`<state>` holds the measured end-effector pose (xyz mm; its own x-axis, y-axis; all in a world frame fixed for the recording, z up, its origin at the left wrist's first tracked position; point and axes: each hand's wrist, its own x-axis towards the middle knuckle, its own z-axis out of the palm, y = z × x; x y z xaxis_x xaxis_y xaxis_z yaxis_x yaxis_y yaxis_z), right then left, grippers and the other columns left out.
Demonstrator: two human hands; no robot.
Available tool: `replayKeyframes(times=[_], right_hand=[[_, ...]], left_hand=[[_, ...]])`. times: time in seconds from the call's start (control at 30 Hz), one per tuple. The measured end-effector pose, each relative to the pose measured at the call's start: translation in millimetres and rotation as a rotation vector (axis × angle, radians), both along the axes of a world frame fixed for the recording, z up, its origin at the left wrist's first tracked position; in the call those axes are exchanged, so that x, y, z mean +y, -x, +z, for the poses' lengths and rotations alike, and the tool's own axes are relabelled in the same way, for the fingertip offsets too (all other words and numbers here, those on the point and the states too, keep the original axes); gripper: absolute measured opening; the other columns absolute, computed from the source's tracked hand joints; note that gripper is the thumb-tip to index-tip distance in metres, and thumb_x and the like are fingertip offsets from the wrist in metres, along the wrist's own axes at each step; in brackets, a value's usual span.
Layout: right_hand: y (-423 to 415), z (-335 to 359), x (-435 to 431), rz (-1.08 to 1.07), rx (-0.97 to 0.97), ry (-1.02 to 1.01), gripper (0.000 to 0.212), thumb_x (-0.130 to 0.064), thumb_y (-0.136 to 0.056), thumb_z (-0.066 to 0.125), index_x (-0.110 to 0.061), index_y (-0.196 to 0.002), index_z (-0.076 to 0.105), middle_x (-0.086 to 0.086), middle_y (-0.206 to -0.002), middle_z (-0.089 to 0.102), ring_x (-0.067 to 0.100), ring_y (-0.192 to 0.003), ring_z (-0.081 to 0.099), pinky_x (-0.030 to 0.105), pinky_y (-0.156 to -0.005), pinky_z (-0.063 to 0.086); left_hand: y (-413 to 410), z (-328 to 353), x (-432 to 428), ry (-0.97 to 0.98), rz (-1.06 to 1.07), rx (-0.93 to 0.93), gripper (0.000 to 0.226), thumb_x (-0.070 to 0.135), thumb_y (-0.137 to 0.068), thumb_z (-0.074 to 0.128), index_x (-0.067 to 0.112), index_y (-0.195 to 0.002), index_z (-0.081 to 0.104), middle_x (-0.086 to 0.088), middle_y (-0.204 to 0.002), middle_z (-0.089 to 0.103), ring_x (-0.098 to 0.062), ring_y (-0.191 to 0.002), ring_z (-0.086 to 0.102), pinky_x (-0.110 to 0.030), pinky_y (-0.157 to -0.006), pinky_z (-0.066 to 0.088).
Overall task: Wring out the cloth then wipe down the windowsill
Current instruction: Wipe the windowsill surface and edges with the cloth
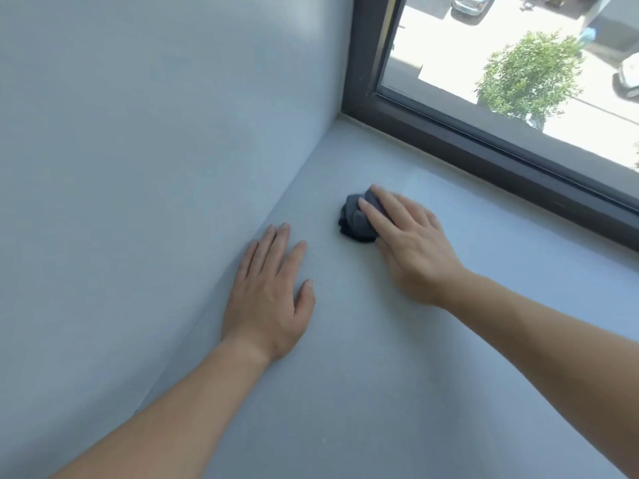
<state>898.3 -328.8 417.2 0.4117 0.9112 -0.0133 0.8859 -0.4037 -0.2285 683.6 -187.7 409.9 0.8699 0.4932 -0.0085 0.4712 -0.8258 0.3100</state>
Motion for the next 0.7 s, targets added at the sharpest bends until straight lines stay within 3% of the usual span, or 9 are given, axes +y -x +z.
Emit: replayKeyframes(times=[0.07, 0.17, 0.23, 0.37, 0.4, 0.5, 0.57, 0.7], right_hand=[[-17.9, 0.4, -14.3, 0.023, 0.005, 0.022, 0.056, -0.022, -0.099, 0.041, -0.028, -0.153, 0.027, -0.001, -0.163, 0.020, 0.026, -0.144, 0.023, 0.042, -0.113, 0.024], [-44.5, -0.6, 3.3, -0.361, 0.045, -0.024, 0.058, -0.019, -0.099, 0.038, -0.027, -0.154, 0.022, 0.002, -0.164, 0.016, 0.031, -0.145, 0.021, 0.047, -0.115, 0.024], [-21.5, -2.4, 16.0, -0.494, 0.050, -0.039, 0.062, -0.017, -0.098, 0.038, -0.027, -0.156, 0.019, 0.003, -0.165, 0.012, 0.029, -0.147, 0.016, 0.045, -0.118, 0.018], [-10.6, 1.0, -14.7, -0.157, 0.014, 0.006, 0.060, -0.018, -0.096, 0.037, -0.026, -0.154, 0.024, 0.002, -0.163, 0.018, 0.032, -0.143, 0.024, 0.046, -0.113, 0.025], [-26.2, 1.9, -17.4, -0.166, 0.013, 0.003, 0.059, -0.018, -0.096, 0.037, -0.025, -0.153, 0.026, 0.002, -0.163, 0.020, 0.034, -0.141, 0.027, 0.046, -0.112, 0.027], [-47.6, -0.3, -6.4, -0.468, 0.060, -0.001, 0.059, -0.017, -0.100, 0.037, -0.026, -0.156, 0.020, 0.003, -0.166, 0.012, 0.031, -0.148, 0.017, 0.047, -0.118, 0.020], [-22.3, -0.9, 1.8, -0.501, 0.036, -0.009, 0.061, -0.021, -0.099, 0.038, -0.028, -0.156, 0.018, 0.004, -0.166, 0.009, 0.029, -0.149, 0.013, 0.047, -0.120, 0.017], [59.6, 2.4, -27.5, -0.156, 0.052, 0.005, 0.061, -0.031, -0.096, 0.038, -0.030, -0.155, 0.023, 0.002, -0.166, 0.014, 0.025, -0.150, 0.013, 0.044, -0.121, 0.015]], left_hand=[[0.4, -0.1, -0.4, -0.002, 0.005, 0.003, 0.062, 0.040, -0.091, 0.035, 0.014, -0.147, 0.041, -0.010, -0.162, 0.023, -0.022, -0.152, 0.014, -0.041, -0.122, 0.009], [-0.2, -0.2, -0.6, 0.005, 0.010, -0.001, 0.063, 0.041, -0.090, 0.035, 0.014, -0.147, 0.042, -0.010, -0.162, 0.024, -0.022, -0.151, 0.016, -0.040, -0.122, 0.009], [0.3, -0.9, 0.3, -0.001, 0.014, -0.004, 0.063, 0.041, -0.090, 0.035, 0.014, -0.146, 0.042, -0.010, -0.162, 0.025, -0.022, -0.151, 0.016, -0.039, -0.122, 0.008], [0.8, -0.6, 0.2, -0.002, 0.013, -0.011, 0.063, 0.042, -0.090, 0.034, 0.014, -0.146, 0.043, -0.010, -0.162, 0.026, -0.022, -0.151, 0.017, -0.038, -0.122, 0.007], [0.2, -1.4, 0.3, -0.003, 0.014, -0.016, 0.063, 0.042, -0.090, 0.034, 0.013, -0.145, 0.043, -0.011, -0.161, 0.026, -0.022, -0.151, 0.017, -0.038, -0.122, 0.007], [0.0, -2.8, -0.1, -0.008, 0.014, -0.031, 0.064, 0.043, -0.089, 0.034, 0.013, -0.145, 0.044, -0.011, -0.161, 0.027, -0.023, -0.151, 0.019, -0.039, -0.122, 0.009], [-0.2, -2.1, -0.3, -0.005, 0.018, -0.033, 0.065, 0.043, -0.089, 0.032, 0.014, -0.146, 0.043, -0.011, -0.161, 0.026, -0.022, -0.151, 0.017, -0.039, -0.122, 0.008], [0.6, -0.7, 2.3, 0.042, 0.006, -0.069, 0.064, 0.039, -0.087, 0.035, 0.009, -0.142, 0.045, -0.014, -0.160, 0.029, -0.025, -0.150, 0.020, -0.042, -0.122, 0.011]])
